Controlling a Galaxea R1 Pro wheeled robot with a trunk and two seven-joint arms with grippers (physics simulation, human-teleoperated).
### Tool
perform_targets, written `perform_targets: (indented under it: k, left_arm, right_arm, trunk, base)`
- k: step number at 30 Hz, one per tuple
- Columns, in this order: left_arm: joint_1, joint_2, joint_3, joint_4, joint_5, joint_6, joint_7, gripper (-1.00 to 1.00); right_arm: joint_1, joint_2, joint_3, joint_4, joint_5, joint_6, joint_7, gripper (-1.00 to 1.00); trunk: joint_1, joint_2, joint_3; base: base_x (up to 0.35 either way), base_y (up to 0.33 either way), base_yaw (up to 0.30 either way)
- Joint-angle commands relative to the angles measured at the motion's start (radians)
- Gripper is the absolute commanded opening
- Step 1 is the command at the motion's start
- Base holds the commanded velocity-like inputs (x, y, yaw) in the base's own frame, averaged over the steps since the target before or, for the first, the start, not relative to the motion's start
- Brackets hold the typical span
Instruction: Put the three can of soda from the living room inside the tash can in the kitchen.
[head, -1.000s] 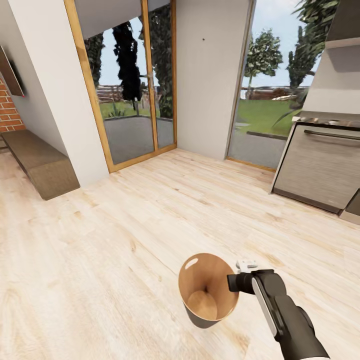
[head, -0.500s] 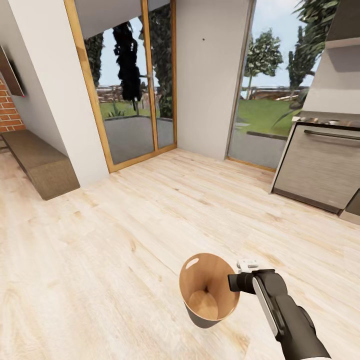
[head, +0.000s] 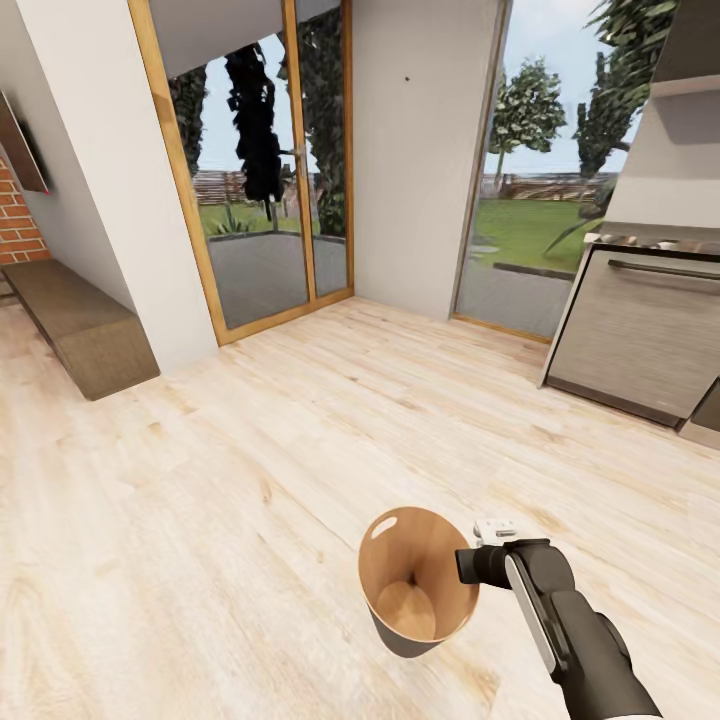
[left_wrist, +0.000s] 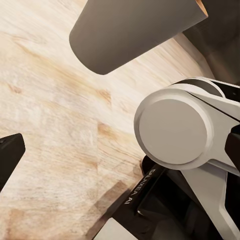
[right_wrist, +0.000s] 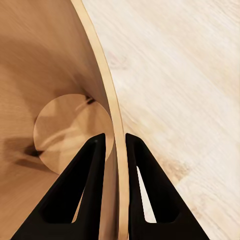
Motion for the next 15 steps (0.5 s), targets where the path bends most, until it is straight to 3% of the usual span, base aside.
perform_targets:
  k: [1,15]
  left_arm:
    - [0.000,0.000,0.000,0.000,0.000,0.000,0.000,1.00]
    - [0.000,0.000,0.000,-0.003,0.000,0.000,0.000,1.00]
  right_arm:
    - [0.000,0.000,0.000,0.000,-0.023,0.001,0.004,-1.00]
    - [0.000,0.000,0.001,0.000,-0.023,0.001,0.004,-1.00]
  trunk:
    - [0.000,0.000,0.000]
    - [0.000,0.000,0.000]
  base:
    - [0.000,0.000,0.000]
    - [0.000,0.000,0.000]
